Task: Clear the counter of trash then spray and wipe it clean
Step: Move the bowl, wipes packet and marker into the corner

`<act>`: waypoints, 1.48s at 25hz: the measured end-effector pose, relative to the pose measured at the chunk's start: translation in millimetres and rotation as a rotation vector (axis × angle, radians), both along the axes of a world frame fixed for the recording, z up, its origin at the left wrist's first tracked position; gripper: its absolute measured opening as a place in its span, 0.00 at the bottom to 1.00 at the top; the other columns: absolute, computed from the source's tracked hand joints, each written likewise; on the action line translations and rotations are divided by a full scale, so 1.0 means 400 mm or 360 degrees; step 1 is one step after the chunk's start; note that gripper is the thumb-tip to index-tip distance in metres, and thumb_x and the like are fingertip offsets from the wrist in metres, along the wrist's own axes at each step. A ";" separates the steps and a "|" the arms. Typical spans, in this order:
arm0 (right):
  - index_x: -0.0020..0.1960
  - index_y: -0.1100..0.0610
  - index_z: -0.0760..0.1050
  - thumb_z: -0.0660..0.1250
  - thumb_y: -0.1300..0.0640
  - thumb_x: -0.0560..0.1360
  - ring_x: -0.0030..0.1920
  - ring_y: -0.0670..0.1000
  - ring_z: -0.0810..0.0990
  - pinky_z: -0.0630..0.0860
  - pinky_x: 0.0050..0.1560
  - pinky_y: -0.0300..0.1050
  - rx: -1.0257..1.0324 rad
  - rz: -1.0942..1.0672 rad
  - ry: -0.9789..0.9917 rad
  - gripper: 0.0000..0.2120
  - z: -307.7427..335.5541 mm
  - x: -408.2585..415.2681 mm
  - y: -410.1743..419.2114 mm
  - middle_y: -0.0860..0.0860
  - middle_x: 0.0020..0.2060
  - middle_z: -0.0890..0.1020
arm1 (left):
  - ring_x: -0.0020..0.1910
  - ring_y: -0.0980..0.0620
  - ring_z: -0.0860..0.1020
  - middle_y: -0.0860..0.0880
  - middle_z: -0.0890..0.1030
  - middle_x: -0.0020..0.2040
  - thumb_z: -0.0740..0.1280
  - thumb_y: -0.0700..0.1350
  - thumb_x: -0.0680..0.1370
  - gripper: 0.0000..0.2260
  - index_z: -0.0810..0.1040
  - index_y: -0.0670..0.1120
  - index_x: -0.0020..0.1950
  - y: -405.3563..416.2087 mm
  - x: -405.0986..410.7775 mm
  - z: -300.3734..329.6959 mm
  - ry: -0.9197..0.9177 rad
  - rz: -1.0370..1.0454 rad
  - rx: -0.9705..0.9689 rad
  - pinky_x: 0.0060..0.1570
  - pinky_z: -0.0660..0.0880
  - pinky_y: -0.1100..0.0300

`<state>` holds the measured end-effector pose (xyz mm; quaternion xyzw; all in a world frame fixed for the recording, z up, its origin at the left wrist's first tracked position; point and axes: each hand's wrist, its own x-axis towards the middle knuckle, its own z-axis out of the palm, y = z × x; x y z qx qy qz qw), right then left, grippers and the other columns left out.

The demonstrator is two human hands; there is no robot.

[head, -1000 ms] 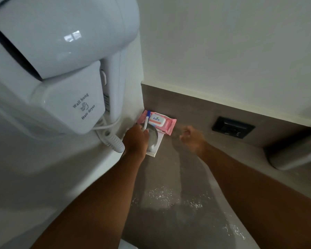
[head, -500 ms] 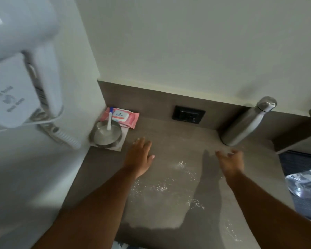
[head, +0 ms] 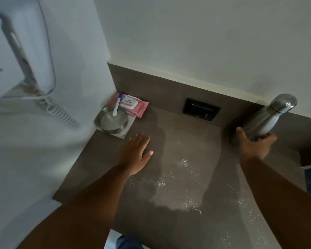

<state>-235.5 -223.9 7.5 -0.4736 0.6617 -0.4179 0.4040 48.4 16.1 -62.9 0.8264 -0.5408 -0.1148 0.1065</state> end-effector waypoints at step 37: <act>0.58 0.53 0.69 0.77 0.50 0.67 0.51 0.50 0.78 0.72 0.47 0.43 0.0011 0.0984 0.0212 0.25 -0.056 0.728 0.158 0.47 0.51 0.77 | 0.79 0.45 0.49 0.43 0.48 0.80 0.50 0.63 0.79 0.34 0.48 0.46 0.80 0.286 0.204 -0.038 -0.0143 0.0515 0.0134 0.75 0.47 0.52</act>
